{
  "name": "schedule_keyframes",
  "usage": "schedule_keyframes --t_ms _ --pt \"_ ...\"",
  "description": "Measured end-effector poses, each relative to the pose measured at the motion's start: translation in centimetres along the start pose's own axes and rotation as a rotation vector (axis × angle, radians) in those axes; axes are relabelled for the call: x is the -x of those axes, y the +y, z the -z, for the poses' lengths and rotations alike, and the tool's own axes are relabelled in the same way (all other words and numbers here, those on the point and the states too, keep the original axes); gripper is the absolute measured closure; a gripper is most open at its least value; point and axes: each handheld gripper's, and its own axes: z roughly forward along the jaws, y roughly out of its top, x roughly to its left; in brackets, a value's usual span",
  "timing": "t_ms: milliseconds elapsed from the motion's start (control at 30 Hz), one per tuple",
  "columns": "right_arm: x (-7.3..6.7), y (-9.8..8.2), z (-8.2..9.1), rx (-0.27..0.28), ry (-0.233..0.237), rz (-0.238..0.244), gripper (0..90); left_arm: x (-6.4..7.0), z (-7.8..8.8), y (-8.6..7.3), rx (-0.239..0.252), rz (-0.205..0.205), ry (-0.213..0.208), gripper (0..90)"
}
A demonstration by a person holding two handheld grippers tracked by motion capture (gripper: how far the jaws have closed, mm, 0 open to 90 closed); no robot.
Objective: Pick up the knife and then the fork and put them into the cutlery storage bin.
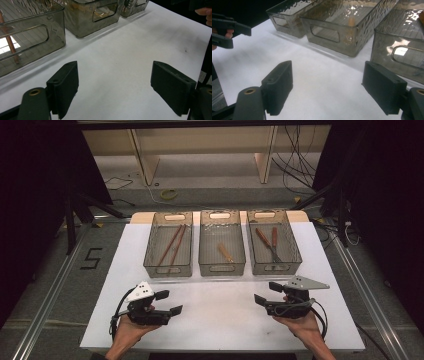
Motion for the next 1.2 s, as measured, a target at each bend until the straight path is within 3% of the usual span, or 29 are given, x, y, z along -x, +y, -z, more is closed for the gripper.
schedule_keyframes --t_ms 233,467,1200 --pt "-0.5 -1.0 0.6 0.035 0.000 0.003 21.6 0.1 0.0 -0.2 0.002 0.002 -0.018 21.1" --pt "-0.7 -1.7 0.8 0.026 -0.012 0.013 20.8 0.2 0.0 -0.3 0.000 0.001 -0.022 20.8" --pt "-0.4 -1.5 0.9 0.025 -0.018 0.011 20.6 0.0 -0.1 -0.3 -0.001 0.003 -0.013 20.5"
